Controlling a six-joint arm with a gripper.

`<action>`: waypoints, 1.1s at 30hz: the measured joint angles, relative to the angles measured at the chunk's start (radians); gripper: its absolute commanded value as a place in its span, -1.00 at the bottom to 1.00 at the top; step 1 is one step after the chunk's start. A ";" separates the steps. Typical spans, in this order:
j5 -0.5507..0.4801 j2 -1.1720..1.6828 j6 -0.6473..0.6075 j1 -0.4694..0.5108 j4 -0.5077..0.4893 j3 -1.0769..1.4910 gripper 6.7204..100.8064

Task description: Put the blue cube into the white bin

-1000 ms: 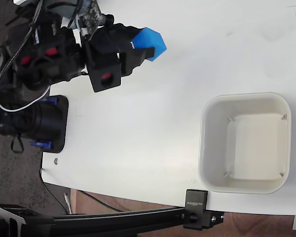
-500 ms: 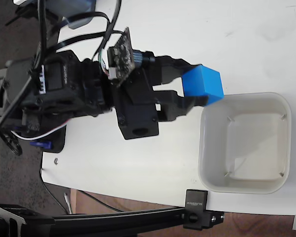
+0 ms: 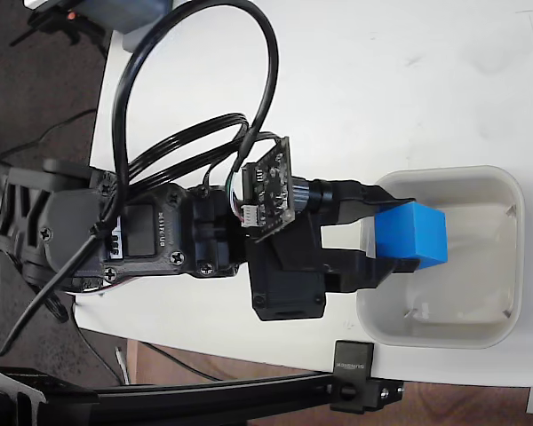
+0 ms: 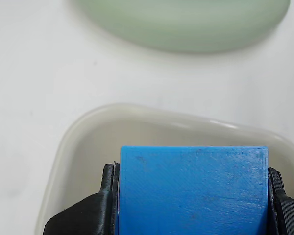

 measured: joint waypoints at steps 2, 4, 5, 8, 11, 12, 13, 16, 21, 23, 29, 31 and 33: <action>0.000 -0.003 -0.005 0.002 0.015 -0.012 0.59; 0.003 -0.003 -0.015 0.002 0.038 -0.025 0.99; 0.006 -0.003 -0.020 0.002 0.051 -0.029 0.99; 0.012 -0.003 -0.028 0.002 0.069 -0.032 0.99; 0.009 -0.003 -0.029 -0.002 0.066 -0.026 0.99; 0.006 0.002 -0.031 -0.003 0.063 -0.014 0.99; 0.006 0.014 -0.031 -0.005 0.061 0.009 0.99; 0.008 0.106 -0.025 -0.006 0.051 0.129 0.99; 0.046 0.440 0.003 -0.012 0.044 0.437 0.99; 0.061 0.595 0.014 -0.020 0.057 0.574 0.99; 0.135 1.088 0.067 -0.057 0.083 1.063 0.99; 0.163 1.289 0.107 -0.081 0.071 1.258 0.99; 0.198 1.503 0.146 -0.130 0.064 1.450 0.99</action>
